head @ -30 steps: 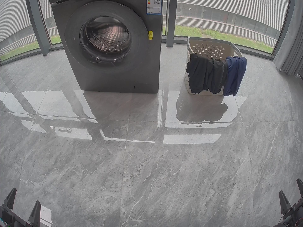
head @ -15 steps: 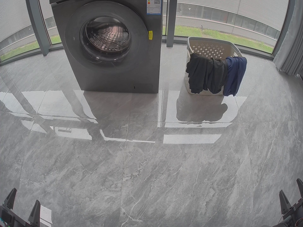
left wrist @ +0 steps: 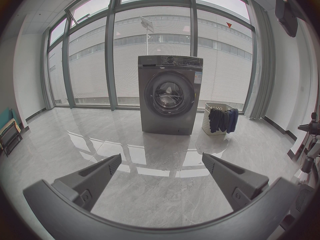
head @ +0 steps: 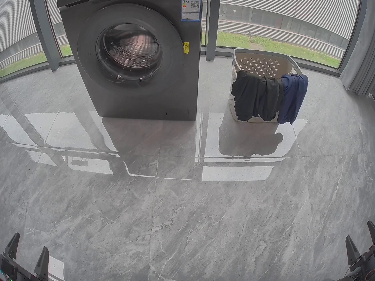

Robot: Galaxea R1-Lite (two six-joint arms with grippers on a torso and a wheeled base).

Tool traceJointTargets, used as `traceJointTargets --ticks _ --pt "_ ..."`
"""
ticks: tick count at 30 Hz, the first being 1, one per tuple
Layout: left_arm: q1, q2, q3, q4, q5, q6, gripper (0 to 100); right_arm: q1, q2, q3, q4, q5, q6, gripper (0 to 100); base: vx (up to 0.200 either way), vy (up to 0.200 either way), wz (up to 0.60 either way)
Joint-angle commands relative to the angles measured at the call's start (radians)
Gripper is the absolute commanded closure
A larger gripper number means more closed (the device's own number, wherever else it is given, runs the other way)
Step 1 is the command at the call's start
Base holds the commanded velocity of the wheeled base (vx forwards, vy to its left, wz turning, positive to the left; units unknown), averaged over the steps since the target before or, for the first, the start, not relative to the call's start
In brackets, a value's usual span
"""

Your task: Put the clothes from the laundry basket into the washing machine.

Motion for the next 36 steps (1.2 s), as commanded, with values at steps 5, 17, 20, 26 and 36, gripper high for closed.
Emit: traceJointTargets --ticks 5,17,20,26,36 --pt "0.0 -0.015 0.018 0.0 0.001 -0.008 0 0.002 -0.014 0.016 0.0 0.004 0.002 0 0.2 0.0 0.0" --pt "0.0 -0.015 0.018 0.002 0.001 -0.009 0 0.002 -0.014 0.016 0.0 0.007 -0.002 0 0.033 0.0 -0.15" --pt "0.0 -0.015 0.018 0.0 0.001 -0.009 0 0.002 -0.014 0.016 0.0 0.007 0.0 0 0.0 0.0 0.0" --pt "0.0 -0.015 0.018 0.0 0.001 -0.011 0 0.002 -0.014 0.016 0.0 0.008 0.0 0 0.133 0.0 0.0" --pt "0.0 -0.015 0.018 0.0 0.001 -0.009 0 0.002 -0.014 0.016 0.001 0.008 -0.002 0 0.16 0.0 0.0"
